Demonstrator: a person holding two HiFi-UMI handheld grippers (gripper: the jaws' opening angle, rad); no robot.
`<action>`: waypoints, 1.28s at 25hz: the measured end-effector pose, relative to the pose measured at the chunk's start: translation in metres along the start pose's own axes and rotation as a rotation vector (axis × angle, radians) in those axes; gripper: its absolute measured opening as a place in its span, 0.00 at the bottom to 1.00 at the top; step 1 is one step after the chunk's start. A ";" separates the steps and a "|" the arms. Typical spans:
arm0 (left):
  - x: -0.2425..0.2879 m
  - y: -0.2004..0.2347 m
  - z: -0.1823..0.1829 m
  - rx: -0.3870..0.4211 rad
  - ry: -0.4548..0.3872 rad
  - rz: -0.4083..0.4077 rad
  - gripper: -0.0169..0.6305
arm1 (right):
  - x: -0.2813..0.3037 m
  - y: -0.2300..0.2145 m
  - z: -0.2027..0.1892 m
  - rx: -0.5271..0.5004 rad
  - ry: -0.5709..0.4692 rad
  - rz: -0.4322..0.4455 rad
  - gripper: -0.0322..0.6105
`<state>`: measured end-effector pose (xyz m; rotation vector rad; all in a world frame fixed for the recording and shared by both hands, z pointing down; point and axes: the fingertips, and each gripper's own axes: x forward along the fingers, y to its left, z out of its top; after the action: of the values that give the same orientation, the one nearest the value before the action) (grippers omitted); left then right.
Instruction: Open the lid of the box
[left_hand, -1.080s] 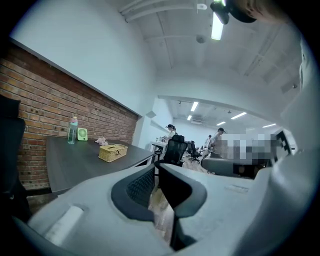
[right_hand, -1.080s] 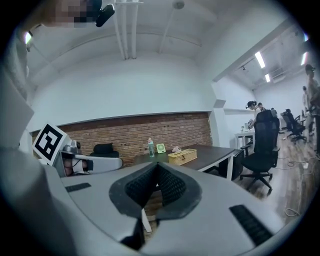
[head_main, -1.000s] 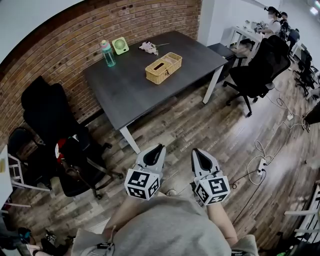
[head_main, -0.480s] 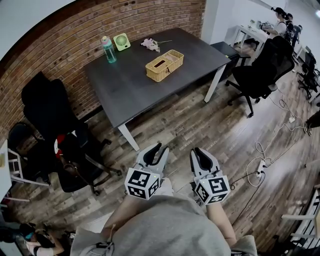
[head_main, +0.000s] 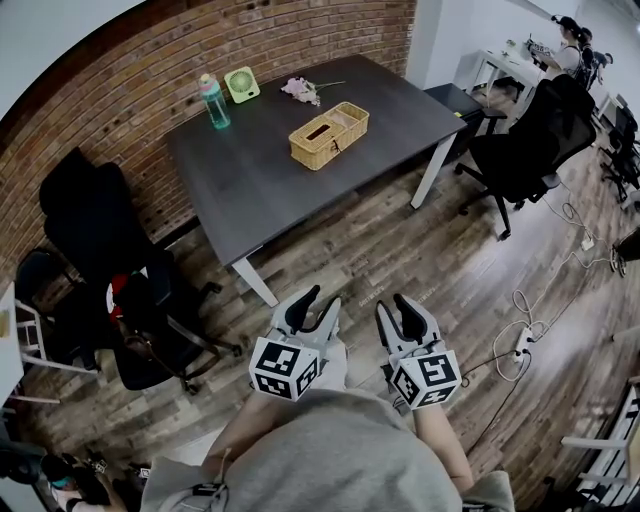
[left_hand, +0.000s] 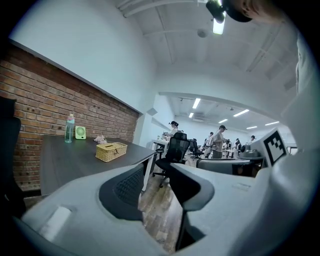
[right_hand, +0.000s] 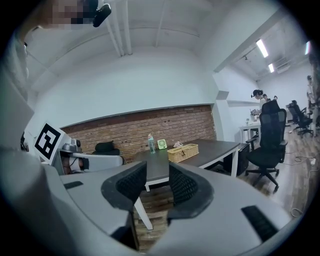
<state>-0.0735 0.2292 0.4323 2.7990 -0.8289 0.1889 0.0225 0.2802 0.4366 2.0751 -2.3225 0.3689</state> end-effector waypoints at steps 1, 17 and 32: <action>0.005 0.003 0.000 -0.002 0.000 0.001 0.27 | 0.005 -0.003 0.001 0.001 0.000 0.001 0.27; 0.106 0.079 0.032 -0.020 -0.023 0.045 0.28 | 0.122 -0.058 0.032 -0.013 0.008 0.060 0.31; 0.197 0.170 0.078 -0.014 -0.022 0.075 0.28 | 0.246 -0.107 0.080 -0.007 -0.012 0.057 0.30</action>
<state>0.0023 -0.0313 0.4214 2.7642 -0.9377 0.1641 0.1087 0.0150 0.4161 2.0168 -2.3907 0.3502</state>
